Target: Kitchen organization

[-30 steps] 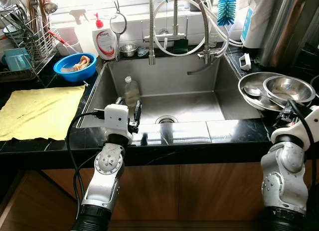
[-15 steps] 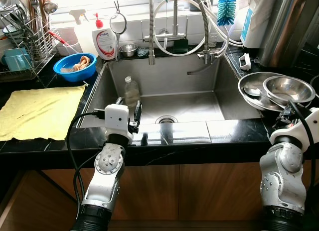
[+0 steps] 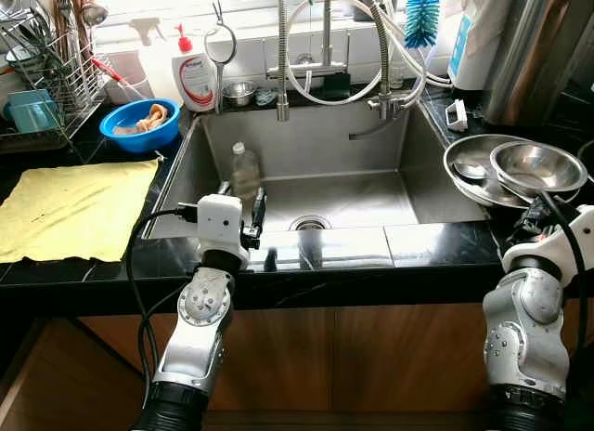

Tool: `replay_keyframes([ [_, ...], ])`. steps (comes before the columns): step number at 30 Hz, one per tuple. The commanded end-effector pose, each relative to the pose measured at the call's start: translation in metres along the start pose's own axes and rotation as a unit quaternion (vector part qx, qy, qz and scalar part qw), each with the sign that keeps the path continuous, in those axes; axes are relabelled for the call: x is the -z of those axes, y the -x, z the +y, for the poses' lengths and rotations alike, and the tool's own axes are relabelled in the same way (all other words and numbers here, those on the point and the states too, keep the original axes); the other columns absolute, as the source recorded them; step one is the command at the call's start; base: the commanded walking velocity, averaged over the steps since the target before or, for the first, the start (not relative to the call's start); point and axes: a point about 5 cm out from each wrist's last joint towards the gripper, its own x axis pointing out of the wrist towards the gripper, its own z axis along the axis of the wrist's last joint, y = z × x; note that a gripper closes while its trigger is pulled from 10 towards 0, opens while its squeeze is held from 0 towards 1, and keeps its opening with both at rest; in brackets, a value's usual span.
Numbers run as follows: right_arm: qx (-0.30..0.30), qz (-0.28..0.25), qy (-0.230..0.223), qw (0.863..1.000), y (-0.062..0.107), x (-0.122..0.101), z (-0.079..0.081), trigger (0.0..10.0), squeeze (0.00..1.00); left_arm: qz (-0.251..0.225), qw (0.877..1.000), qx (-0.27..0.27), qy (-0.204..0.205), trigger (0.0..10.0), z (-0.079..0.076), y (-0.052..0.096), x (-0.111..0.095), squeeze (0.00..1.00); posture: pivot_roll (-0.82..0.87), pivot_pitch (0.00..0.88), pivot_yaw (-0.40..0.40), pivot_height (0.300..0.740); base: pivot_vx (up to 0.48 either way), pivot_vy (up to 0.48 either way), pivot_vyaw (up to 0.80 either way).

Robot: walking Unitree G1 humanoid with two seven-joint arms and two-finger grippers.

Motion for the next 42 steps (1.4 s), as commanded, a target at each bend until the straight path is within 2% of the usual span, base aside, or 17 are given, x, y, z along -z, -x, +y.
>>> replay_keyframes([
  [1, -0.001, -0.002, -0.010, 1.000, -0.002, -0.001, 0.002, 10.0, 0.00, -0.006, 1.000, -0.010, -0.004, 10.0, 0.004, -0.002, -0.004, 0.00, -0.16, 0.000, 0.092, 0.740, 0.000, 0.000, 0.00],
  [7, 0.002, -0.008, -0.012, 1.000, -0.002, -0.004, -0.001, 10.0, 0.00, -0.007, 1.000, -0.014, -0.001, 10.0, 0.006, -0.003, -0.005, 0.00, -0.16, 0.000, 0.095, 0.740, 0.000, 0.000, 0.00],
  [8, 0.001, -0.011, -0.011, 1.000, -0.002, -0.005, -0.001, 6.9, 0.00, -0.007, 1.000, -0.013, -0.002, 10.0, 0.006, -0.003, -0.005, 0.00, -0.16, 0.000, 0.096, 0.740, 0.000, 0.000, 0.00],
  [9, 0.001, -0.011, -0.011, 1.000, -0.002, -0.005, -0.001, 6.9, 0.00, -0.007, 1.000, -0.013, -0.002, 10.0, 0.006, -0.003, -0.005, 0.00, -0.16, 0.000, 0.096, 0.740, 0.000, 0.000, 0.00],
  [12, -0.001, -0.013, -0.013, 1.000, -0.002, -0.005, -0.001, 3.0, 0.00, -0.006, 1.000, -0.012, -0.002, 10.0, 0.005, -0.003, -0.004, 0.00, -0.16, 0.000, 0.096, 0.740, 0.000, 0.000, 0.00],
  [14, -0.002, -0.014, -0.013, 1.000, -0.002, -0.006, 0.000, 2.9, 0.00, -0.006, 1.000, -0.011, -0.002, 10.0, 0.005, -0.003, -0.004, 0.00, -0.16, 0.000, 0.096, 0.740, 0.000, 0.000, 0.00],
  [15, -0.005, -0.015, -0.014, 1.000, -0.002, -0.006, 0.001, 5.1, 0.00, -0.006, 1.000, -0.011, -0.003, 10.0, 0.005, -0.003, -0.004, 0.00, -0.16, 0.000, 0.096, 0.740, 0.000, 0.000, 0.00],
  [16, -0.005, -0.015, -0.014, 1.000, -0.002, -0.006, 0.002, 5.1, 0.00, -0.006, 1.000, -0.011, -0.003, 10.0, 0.005, -0.003, -0.004, 0.00, -0.16, 0.000, 0.096, 0.740, 0.000, 0.000, 0.00],
  [17, -0.007, -0.015, -0.013, 1.000, -0.002, -0.006, 0.002, 10.0, 0.00, -0.006, 1.000, -0.011, -0.003, 10.0, 0.005, -0.003, -0.004, 0.00, -0.16, 0.000, 0.095, 0.740, 0.000, 0.000, 0.00],
  [20, -0.008, -0.014, -0.012, 1.000, -0.002, -0.006, 0.002, 10.0, 0.00, -0.005, 1.000, -0.010, -0.004, 10.0, 0.005, -0.003, -0.004, 0.00, -0.16, 0.000, 0.095, 0.740, 0.000, 0.000, 0.00],
  [21, -0.008, -0.014, -0.012, 1.000, -0.002, -0.005, 0.002, 9.3, 0.00, -0.005, 1.000, -0.009, -0.004, 10.0, 0.005, -0.003, -0.004, 0.00, -0.16, 0.000, 0.095, 0.740, 0.000, 0.000, 0.00],
  [22, -0.009, -0.013, -0.013, 1.000, -0.002, -0.005, 0.003, 6.3, 0.00, -0.005, 1.000, -0.009, -0.004, 10.0, 0.005, -0.003, -0.004, 0.00, -0.16, 0.000, 0.095, 0.740, 0.000, 0.000, 0.00],
  [24, -0.010, -0.012, -0.012, 1.000, -0.002, -0.004, 0.003, 6.3, 0.00, -0.004, 1.000, -0.009, -0.004, 10.0, 0.005, -0.003, -0.003, 0.00, -0.16, 0.000, 0.094, 0.740, 0.000, 0.000, 0.00],
  [25, -0.012, -0.011, -0.013, 1.000, -0.001, -0.004, 0.004, 4.6, 0.00, -0.004, 1.000, -0.009, -0.004, 10.0, 0.005, -0.003, -0.004, 0.00, -0.16, 0.000, 0.094, 0.740, 0.000, 0.000, 0.00],
  [33, -0.026, -0.006, -0.014, 1.000, 0.002, -0.001, 0.010, 4.3, 0.00, -0.004, 1.000, -0.004, -0.012, 10.0, 0.003, -0.002, -0.003, 0.00, -0.16, 0.000, 0.095, 0.740, 0.000, 0.000, 0.00],
  [39, -0.036, -0.005, -0.015, 0.999, 0.001, -0.001, 0.012, 1.6, 0.00, -0.004, 1.000, -0.005, -0.011, 10.0, 0.003, -0.002, -0.003, 0.00, -0.16, 0.000, 0.094, 0.740, 0.000, 0.000, 0.00],
  [42, -0.039, -0.004, -0.016, 0.999, 0.001, -0.001, 0.014, 2.5, 0.00, -0.005, 1.000, -0.004, -0.012, 10.0, 0.004, -0.002, -0.004, 0.00, -0.16, 0.000, 0.095, 0.740, 0.000, 0.000, 0.00],
])
